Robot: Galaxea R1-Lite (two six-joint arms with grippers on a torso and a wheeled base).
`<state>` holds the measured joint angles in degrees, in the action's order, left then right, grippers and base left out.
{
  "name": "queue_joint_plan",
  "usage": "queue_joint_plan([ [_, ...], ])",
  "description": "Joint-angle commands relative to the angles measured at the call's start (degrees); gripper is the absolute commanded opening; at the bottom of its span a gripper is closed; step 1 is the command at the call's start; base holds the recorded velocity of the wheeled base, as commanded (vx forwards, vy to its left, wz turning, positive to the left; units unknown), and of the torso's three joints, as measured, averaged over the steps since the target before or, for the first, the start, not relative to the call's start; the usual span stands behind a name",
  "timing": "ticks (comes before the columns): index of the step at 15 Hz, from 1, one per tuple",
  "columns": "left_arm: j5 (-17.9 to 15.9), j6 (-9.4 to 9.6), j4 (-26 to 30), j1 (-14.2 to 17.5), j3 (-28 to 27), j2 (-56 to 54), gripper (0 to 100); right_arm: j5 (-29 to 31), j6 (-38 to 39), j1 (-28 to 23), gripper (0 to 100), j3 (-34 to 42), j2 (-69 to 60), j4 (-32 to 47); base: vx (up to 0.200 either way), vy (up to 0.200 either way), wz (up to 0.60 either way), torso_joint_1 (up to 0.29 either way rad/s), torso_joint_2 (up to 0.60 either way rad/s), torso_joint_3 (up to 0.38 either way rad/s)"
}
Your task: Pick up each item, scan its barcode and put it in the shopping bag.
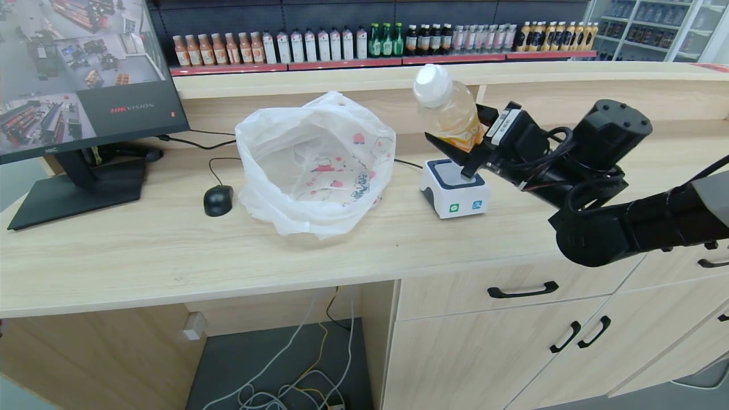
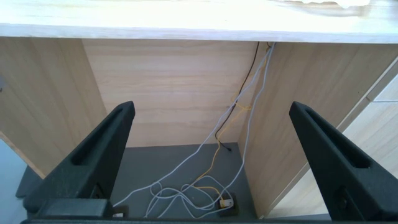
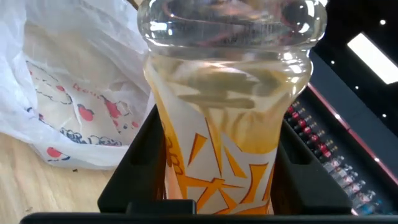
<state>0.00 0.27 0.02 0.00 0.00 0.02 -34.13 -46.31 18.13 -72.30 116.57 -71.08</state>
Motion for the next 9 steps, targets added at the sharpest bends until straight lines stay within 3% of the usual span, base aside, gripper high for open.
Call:
queue_joint_plan([
  [1, 0.0, 0.00, 0.0, -0.1, 0.0, 0.0, 100, -0.7, -1.1, -0.1, 0, 0.2, 0.2, 0.0, 0.000, 0.000, 0.00, 0.000, 0.00, 0.000],
  [9, 0.0, 0.00, 0.0, 0.0, 0.0, 0.0, 100, -5.2, -8.4, -1.5, 0, 1.5, 2.3, 0.1, 0.000, 0.000, 0.00, 0.000, 0.00, 0.000],
])
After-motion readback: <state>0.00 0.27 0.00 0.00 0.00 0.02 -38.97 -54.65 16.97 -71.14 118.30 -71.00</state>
